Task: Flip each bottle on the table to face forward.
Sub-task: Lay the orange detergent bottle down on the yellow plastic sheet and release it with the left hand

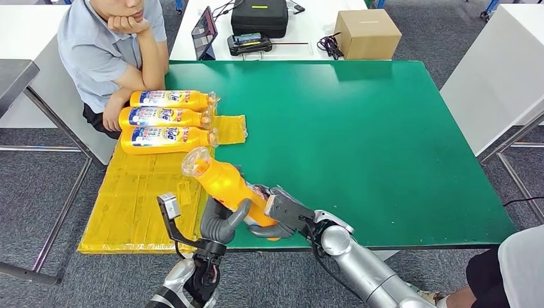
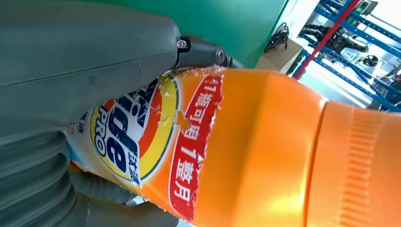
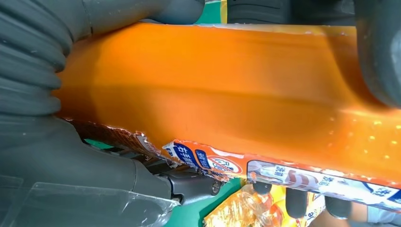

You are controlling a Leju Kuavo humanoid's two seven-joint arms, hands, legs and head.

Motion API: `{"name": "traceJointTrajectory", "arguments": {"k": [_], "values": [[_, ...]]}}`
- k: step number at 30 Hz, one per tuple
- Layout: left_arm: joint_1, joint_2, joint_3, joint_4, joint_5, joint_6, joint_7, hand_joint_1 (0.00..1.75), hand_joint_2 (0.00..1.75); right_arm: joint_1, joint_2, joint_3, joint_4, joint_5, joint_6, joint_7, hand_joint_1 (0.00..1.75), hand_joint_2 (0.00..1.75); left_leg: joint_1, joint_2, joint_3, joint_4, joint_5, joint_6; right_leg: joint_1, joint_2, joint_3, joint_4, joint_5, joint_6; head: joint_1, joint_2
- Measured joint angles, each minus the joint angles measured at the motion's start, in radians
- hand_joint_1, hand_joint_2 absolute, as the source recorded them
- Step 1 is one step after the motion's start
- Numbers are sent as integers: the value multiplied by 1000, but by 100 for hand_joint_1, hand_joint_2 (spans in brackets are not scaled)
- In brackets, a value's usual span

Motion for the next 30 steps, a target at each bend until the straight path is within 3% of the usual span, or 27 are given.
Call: {"name": "traceJointTrajectory", "arguments": {"k": [3,4,13,20,30], "values": [[4,0,4,-4,0,-7,-1,175,175,0,0,0,4,-7,9,-2,15,175,0,0,0,0,0,0,0,0,0,0,0,0,0,0],[4,0,5,-5,0,-8,-1,175,175,0,0,0,5,-8,11,-2,0,175,0,0,0,0,0,0,0,0,0,0,0,0,0,0],[7,0,4,-17,-46,4,-34,175,175,1,0,0,16,-39,25,-9,0,175,0,0,0,0,0,0,0,0,0,0,0,0,0,0],[-4,1,-26,-21,-237,224,-87,175,175,21,0,-2,22,-19,-12,0,0,175,0,0,0,0,0,0,0,0,0,0,0,0,0,0],[-30,27,1,-80,-467,510,-143,175,175,118,-4,-53,11,118,-185,-14,0,175,0,0,0,0,0,0,0,0,0,0,0,0,0,0]]}}
